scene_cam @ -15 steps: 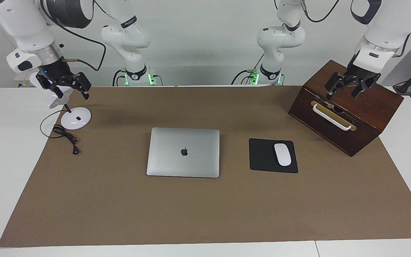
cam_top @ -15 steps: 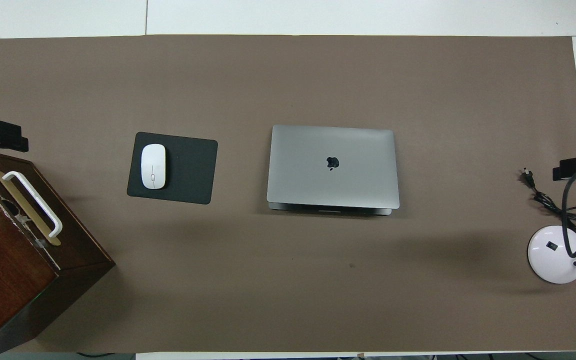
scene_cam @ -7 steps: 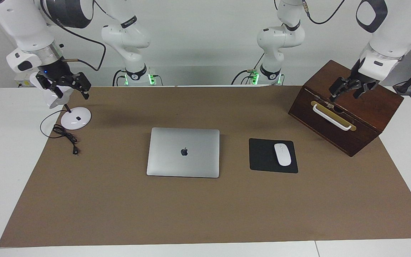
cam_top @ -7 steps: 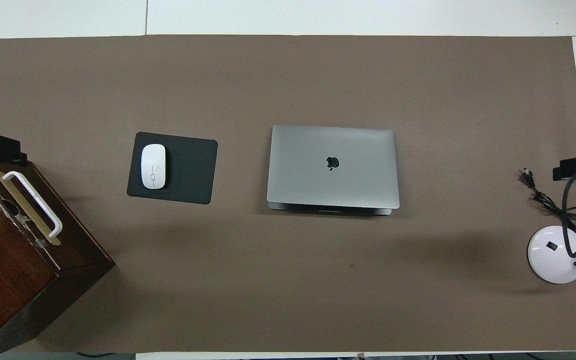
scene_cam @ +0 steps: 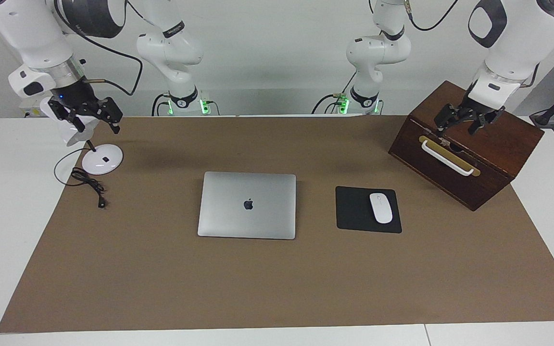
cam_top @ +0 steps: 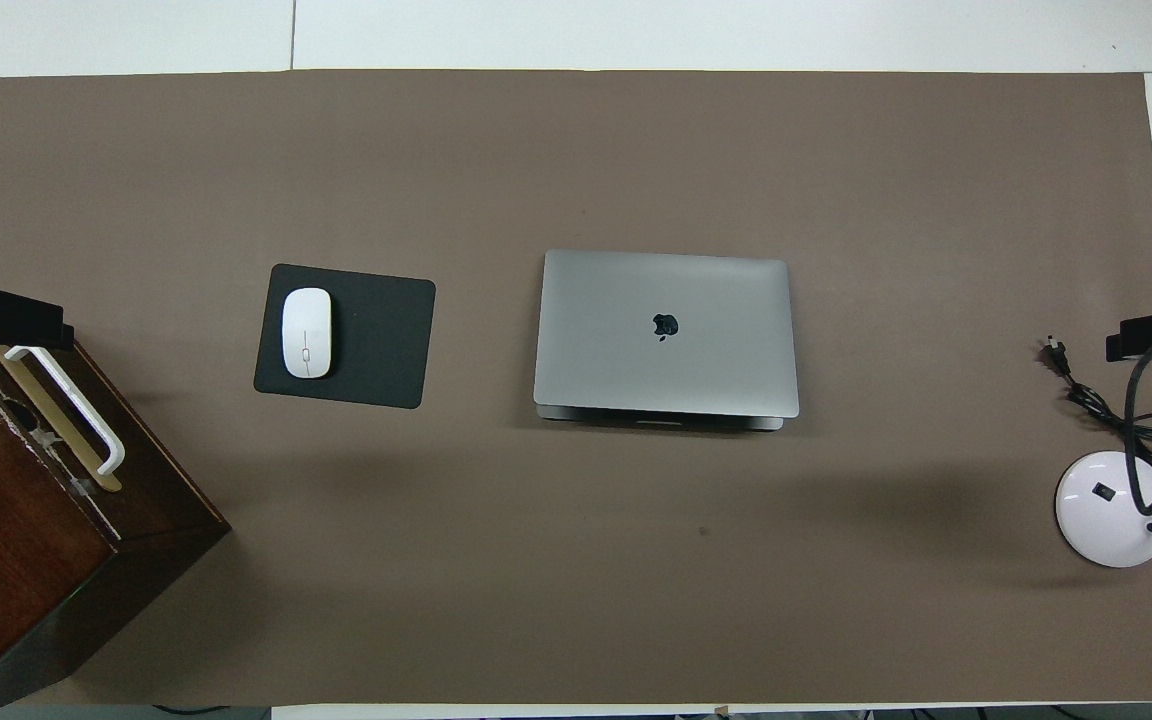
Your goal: Close laptop with both arms
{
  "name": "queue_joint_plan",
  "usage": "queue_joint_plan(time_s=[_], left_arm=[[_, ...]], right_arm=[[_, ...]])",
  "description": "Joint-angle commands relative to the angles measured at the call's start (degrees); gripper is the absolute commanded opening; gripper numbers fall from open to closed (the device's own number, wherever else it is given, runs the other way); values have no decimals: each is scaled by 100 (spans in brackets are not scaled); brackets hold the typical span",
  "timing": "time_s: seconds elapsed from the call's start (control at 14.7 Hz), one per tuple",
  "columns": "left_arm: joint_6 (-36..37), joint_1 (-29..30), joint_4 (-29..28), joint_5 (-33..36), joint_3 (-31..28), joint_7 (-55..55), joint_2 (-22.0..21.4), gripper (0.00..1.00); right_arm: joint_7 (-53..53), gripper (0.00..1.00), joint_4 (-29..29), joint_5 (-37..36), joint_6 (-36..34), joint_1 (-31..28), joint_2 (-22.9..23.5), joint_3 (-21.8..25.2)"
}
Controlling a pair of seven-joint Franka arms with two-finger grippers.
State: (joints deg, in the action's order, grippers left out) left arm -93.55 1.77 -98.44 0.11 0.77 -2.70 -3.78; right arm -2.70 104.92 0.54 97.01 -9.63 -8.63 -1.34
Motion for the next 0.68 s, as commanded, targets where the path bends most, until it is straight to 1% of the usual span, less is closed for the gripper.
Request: queue_joint_plan(time_s=[0.0,0.27,0.61], left_arm=[[-103,-10,-123,51,-7,-213,-114,100],[205,-10,202,33,20,-178,-26,100],[135,-9,150,16,20,-12,-17,100]], right_arm=[[33,100,81,-10,99,-48,-33,-16],[33,100,81,-10,99,-91,-42,-16],[41,100,81,-10,37,-100,-42,-16]])
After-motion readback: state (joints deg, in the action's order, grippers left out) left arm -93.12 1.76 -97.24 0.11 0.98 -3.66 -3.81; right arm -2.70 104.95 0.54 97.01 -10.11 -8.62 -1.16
